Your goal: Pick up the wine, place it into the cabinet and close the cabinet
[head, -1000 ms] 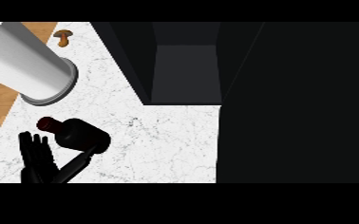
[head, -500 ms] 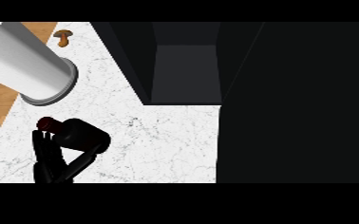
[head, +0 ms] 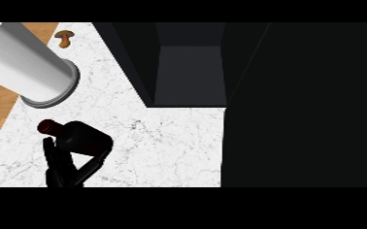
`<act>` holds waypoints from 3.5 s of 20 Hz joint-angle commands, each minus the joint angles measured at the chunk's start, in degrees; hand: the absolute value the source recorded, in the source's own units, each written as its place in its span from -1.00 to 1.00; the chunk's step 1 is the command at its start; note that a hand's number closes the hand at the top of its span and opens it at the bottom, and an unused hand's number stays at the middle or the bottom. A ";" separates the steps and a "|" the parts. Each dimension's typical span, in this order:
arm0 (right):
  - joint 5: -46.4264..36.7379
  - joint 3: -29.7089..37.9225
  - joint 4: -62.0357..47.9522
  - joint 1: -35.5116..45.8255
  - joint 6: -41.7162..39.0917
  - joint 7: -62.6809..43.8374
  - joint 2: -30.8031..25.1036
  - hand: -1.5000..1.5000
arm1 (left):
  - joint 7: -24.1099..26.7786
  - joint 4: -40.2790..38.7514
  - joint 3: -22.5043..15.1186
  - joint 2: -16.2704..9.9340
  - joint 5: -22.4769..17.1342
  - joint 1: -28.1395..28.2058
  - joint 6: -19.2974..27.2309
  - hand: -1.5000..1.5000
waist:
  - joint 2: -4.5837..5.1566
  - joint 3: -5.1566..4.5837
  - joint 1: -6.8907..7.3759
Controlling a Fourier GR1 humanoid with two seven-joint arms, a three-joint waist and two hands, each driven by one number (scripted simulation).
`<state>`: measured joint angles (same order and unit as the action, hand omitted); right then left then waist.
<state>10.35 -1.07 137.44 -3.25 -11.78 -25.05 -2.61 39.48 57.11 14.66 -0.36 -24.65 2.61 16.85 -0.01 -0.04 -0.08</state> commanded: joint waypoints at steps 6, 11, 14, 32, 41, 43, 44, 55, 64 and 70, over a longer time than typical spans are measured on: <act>1.09 1.74 0.59 -3.35 -2.73 2.29 -0.49 -1.00 | 7.19 -12.30 2.99 -1.01 -3.80 -7.99 -5.89 -1.00 | 0.00 0.02 -0.15; 0.54 1.88 -1.82 0.58 -0.49 1.28 0.23 -1.00 | 6.37 -11.73 1.48 -1.32 -4.16 -5.70 -7.71 1.00 | -0.01 0.03 0.05; 0.42 1.03 0.37 -1.77 -1.81 2.05 0.25 -1.00 | 12.80 -20.22 3.14 -1.45 -4.54 -8.26 -11.58 1.00 | 0.01 0.01 -0.14; 0.33 3.14 -4.16 0.08 -2.23 3.50 -0.21 -1.00 | 10.99 -19.42 -8.41 -4.49 2.66 -4.18 -26.66 1.00 | 0.09 0.00 0.08; 3.33 4.88 0.61 -4.87 -3.75 3.31 -0.98 -1.00 | 11.37 -7.13 -16.65 -6.47 5.37 4.65 -39.99 1.00 | -0.18 0.10 0.16; 0.39 1.60 -1.73 -0.41 -1.54 2.03 0.54 -1.00 | 10.50 -5.41 -17.79 -5.14 5.89 3.50 -38.87 1.00 | -0.06 0.05 0.31; -1.32 0.11 -0.94 -0.38 -0.13 0.79 1.46 -1.00 | 10.23 -2.15 -17.73 -5.99 5.51 4.56 -38.94 1.00 | -0.08 0.05 0.36; -0.44 1.73 -3.01 0.56 -1.28 2.45 0.62 -1.00 | -12.67 30.78 -23.95 -2.71 2.27 11.62 -27.72 1.00 | -0.06 0.06 0.26; -0.62 2.34 -6.40 -2.05 -3.10 6.30 1.05 -1.00 | -20.78 42.02 -26.24 0.23 5.15 8.40 -18.90 1.00 | -0.02 0.05 0.09; -0.48 1.46 -6.61 -0.42 -2.97 5.34 0.73 -1.00 | -30.37 44.11 -27.86 0.32 2.83 -1.13 -9.48 1.00 | 0.00 0.04 -0.06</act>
<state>10.77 1.51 131.42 -3.75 -14.42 -20.13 -2.01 13.60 100.37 -12.28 -0.61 -21.52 7.20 1.66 -0.03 0.02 -0.05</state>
